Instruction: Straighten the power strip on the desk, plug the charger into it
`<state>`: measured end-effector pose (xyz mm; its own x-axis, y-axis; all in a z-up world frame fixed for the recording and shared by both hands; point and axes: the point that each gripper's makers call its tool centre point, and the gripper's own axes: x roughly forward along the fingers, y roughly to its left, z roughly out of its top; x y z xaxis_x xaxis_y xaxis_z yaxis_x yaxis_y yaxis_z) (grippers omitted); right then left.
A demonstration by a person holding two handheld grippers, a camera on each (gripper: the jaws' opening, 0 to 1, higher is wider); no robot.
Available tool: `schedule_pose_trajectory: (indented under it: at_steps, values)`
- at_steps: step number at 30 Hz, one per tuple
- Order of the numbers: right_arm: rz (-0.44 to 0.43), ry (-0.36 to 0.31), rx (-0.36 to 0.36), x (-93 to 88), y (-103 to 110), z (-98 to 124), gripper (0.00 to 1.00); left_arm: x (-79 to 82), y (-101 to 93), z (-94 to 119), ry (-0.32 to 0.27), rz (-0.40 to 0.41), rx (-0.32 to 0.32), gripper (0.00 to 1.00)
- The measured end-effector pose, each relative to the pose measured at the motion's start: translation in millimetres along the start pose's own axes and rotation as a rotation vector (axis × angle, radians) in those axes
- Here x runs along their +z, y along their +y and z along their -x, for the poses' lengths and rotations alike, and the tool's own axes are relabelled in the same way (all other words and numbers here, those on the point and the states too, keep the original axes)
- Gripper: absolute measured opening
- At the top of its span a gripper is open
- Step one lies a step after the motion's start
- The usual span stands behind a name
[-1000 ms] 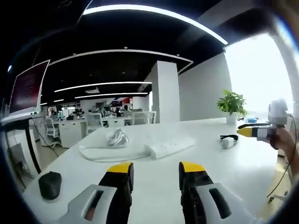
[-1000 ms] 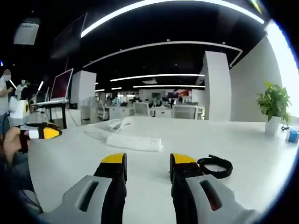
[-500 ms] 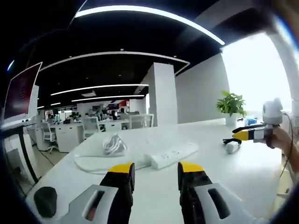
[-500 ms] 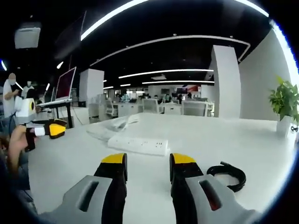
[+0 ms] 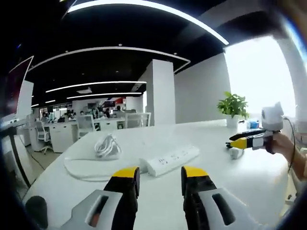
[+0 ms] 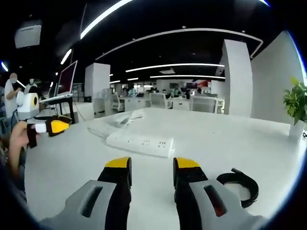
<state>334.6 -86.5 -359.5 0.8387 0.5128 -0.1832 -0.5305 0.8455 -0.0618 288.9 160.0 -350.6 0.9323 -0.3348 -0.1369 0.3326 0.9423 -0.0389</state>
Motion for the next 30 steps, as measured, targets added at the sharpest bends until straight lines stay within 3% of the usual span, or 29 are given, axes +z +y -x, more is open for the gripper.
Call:
schedule_pose_trajectory:
  at_steps: [13, 30]
  values:
    - [0.041, 0.016, 0.025, 0.9, -3, -18, 0.33, 2.0, 4.3, -20, 0.024, -0.028, -0.025, 0.34]
    - [0.060, 0.061, 0.071, -7.4, -8, -40, 0.31, -17.1, -7.4, -52, 0.104, -0.049, -0.088, 0.33]
